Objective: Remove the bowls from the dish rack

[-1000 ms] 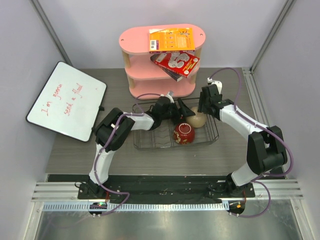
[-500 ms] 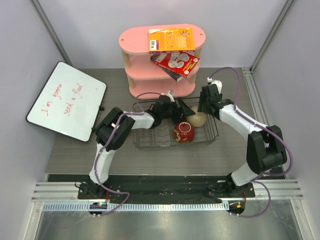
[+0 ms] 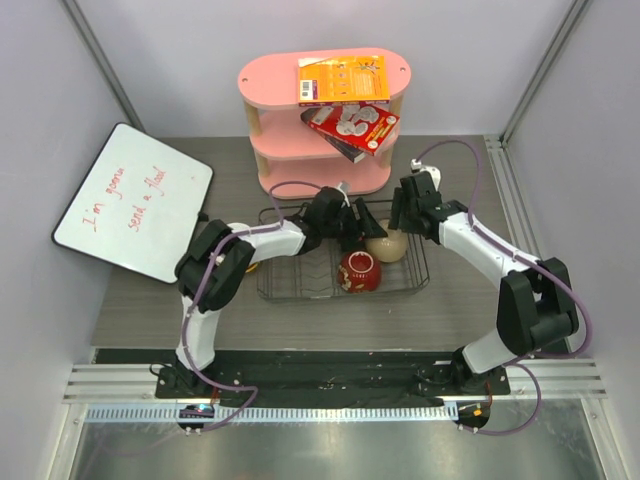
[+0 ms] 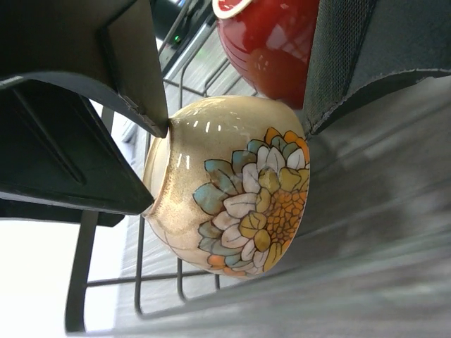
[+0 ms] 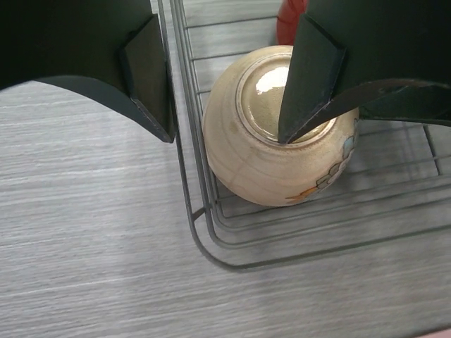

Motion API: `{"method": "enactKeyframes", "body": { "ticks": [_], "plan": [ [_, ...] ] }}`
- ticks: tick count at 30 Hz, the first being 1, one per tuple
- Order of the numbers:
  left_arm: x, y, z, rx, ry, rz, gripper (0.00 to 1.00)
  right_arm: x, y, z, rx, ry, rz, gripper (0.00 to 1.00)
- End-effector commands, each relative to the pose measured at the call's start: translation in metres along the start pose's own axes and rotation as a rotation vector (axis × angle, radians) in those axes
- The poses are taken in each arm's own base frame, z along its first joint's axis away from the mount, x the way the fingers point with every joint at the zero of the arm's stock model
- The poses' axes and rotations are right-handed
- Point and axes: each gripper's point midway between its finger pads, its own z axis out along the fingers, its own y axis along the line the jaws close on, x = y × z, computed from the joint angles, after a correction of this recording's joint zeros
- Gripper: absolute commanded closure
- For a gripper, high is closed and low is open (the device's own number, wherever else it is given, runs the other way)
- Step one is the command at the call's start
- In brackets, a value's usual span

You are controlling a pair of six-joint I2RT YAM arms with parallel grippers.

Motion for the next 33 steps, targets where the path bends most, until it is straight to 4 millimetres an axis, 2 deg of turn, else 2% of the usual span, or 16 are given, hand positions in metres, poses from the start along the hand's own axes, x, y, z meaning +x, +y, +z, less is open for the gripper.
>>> {"method": "enactKeyframes", "body": {
  "ticks": [1,3,11,17,21,25,28,33],
  "plan": [
    [0.0,-0.062,-0.031,0.066,0.009,0.199,1.0,0.056,0.009,-0.016,-0.035,0.207,-0.029,0.33],
    [-0.006,-0.072,-0.037,0.067,-0.009,0.219,1.0,0.052,0.007,-0.019,-0.026,0.196,-0.021,0.32],
    [-0.013,-0.088,-0.05,0.052,-0.007,0.279,1.0,0.046,-0.003,-0.025,0.032,0.182,0.0,0.32],
    [-0.028,-0.098,-0.063,0.021,-0.031,0.35,1.0,0.023,-0.006,-0.042,0.038,0.098,0.033,0.31],
    [-0.034,-0.094,-0.073,-0.039,-0.024,0.426,1.0,0.013,-0.01,-0.052,0.055,0.074,0.035,0.3],
    [-0.038,-0.09,-0.077,-0.086,-0.017,0.482,1.0,0.012,-0.015,-0.058,0.074,0.072,0.033,0.3],
    [-0.039,-0.083,-0.075,-0.113,0.002,0.505,1.0,0.015,-0.015,-0.059,0.073,0.079,0.034,0.3],
    [-0.025,-0.059,-0.062,-0.144,0.076,0.493,0.99,0.027,-0.015,-0.05,0.078,0.122,0.03,0.3]
  ]
}}
